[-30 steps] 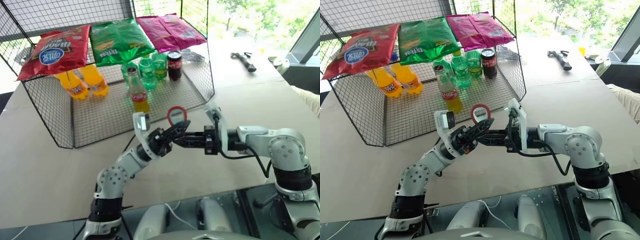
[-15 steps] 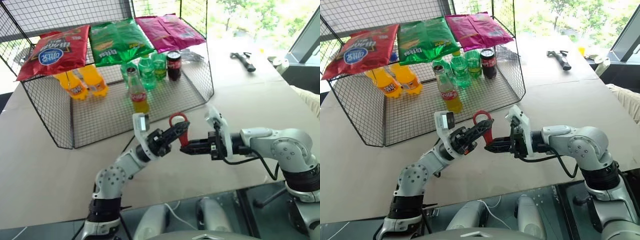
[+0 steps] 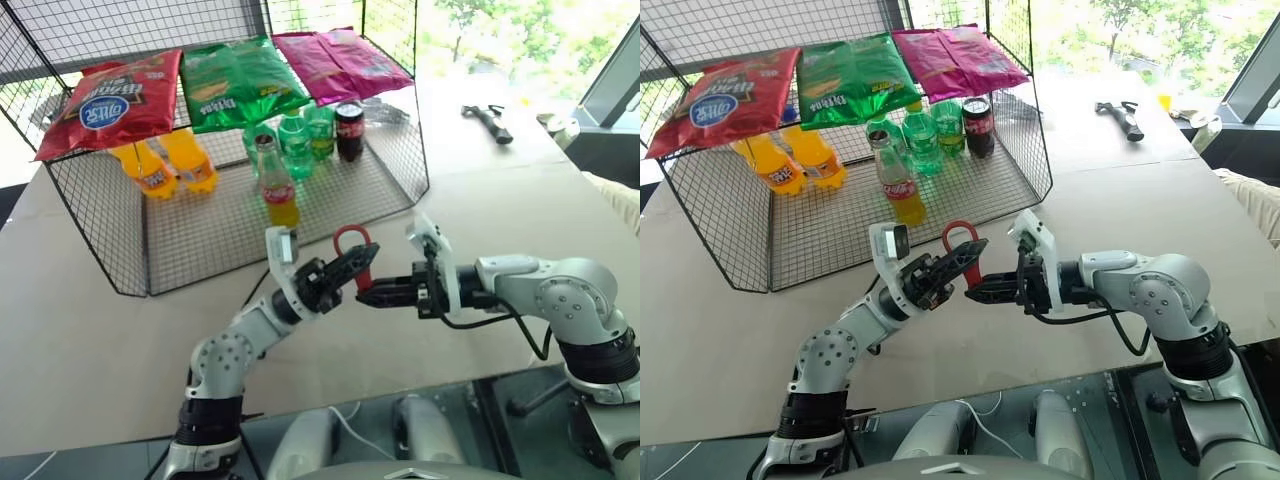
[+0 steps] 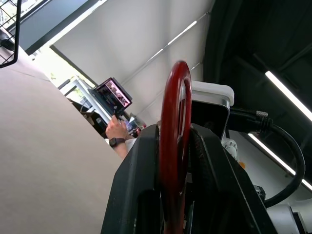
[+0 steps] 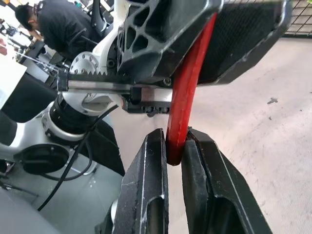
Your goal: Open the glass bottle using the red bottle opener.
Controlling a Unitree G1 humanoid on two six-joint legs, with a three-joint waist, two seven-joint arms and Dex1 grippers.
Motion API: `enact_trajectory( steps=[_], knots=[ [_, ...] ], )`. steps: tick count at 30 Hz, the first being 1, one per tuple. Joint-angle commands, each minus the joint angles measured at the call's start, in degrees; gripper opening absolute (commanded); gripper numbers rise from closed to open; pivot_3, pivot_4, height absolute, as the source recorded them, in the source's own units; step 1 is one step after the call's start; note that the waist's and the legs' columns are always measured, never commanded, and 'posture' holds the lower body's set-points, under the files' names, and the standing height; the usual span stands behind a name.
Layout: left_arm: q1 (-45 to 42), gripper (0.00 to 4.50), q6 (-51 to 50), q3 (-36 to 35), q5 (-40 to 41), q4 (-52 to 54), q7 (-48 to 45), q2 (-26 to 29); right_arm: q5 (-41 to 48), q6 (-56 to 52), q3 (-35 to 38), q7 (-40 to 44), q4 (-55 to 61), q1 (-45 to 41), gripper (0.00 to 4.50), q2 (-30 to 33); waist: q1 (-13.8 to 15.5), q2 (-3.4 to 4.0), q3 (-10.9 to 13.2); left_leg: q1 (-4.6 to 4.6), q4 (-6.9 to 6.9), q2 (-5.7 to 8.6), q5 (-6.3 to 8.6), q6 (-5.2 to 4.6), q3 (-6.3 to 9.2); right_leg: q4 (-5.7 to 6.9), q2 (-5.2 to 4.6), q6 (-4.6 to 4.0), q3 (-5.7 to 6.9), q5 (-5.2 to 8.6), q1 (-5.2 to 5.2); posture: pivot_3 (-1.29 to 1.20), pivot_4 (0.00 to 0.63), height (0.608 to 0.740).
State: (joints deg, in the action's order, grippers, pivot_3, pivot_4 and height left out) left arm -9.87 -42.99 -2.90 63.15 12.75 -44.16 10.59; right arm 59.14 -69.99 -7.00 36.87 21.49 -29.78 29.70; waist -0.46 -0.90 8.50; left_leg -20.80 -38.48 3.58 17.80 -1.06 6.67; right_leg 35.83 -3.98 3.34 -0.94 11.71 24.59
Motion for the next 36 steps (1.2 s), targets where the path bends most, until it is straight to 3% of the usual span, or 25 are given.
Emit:
enact_trajectory(
  steps=[1, 9, 20, 23, 36],
  knots=[
    [0.09, 0.89, 1.62, -1.02, -0.13, 1.68, 0.1, -0.25, 2.82, -0.86, 3.46, -0.25, 1.47, 0.83, 0.52, 0.34, 0.02, 0.0, 0.0, 0.0, 0.0, 0.0, 0.0, 0.0, 0.0, 0.0, 0.0, 0.0, 0.0, 0.0, 0.0, 0.0, 0.15, 0.74],
    [-1.17, 0.89, 2.08, -3.7, 1.86, 3.12, 2.05, 0.08, 4.03, -1.72, 5.49, -1.24, 1.44, 2.28, 0.52, 0.57, 0.03, 0.0, 0.0, 0.0, 0.0, 0.0, 0.0, 0.0, 0.0, 0.0, 0.0, 0.0, 0.0, 0.0, -0.01, 0.0, 0.15, 0.74],
    [-1.79, 0.89, 1.33, -1.54, 1.15, 2.57, 1.48, -0.09, 3.42, -1.2, 3.64, -1.75, 2.27, 1.31, 0.52, -0.8, 0.01, 0.0, 0.0, 0.0, 0.0, 0.0, 0.0, 0.0, 0.0, 0.0, 0.0, 0.0, 0.0, 0.0, 0.0, 0.0, 0.15, 0.74],
    [-2.03, 0.89, 1.26, -0.86, 0.74, 2.35, 1.35, -0.34, 3.47, -1.4, 3.4, -2.29, 2.57, 1.0, 0.01, -1.19, 0.01, 0.0, 0.0, 0.0, 0.0, 0.0, 0.0, 0.0, 0.01, 0.0, 0.01, 0.0, 0.01, 0.0, 0.0, 0.0, 0.15, 0.74],
    [-2.2, 0.89, 0.71, 0.03, 0.02, 1.49, 1.09, -0.94, 3.93, -2.28, 3.7, -3.67, 3.18, 1.33, 0.01, -1.79, 0.0, 0.0, 0.0, 0.0, 0.0, 0.0, 0.0, 0.0, 0.0, 0.0, 0.0, 0.0, 0.0, 0.0, 0.0, 0.0, 0.15, 0.74]
  ],
)
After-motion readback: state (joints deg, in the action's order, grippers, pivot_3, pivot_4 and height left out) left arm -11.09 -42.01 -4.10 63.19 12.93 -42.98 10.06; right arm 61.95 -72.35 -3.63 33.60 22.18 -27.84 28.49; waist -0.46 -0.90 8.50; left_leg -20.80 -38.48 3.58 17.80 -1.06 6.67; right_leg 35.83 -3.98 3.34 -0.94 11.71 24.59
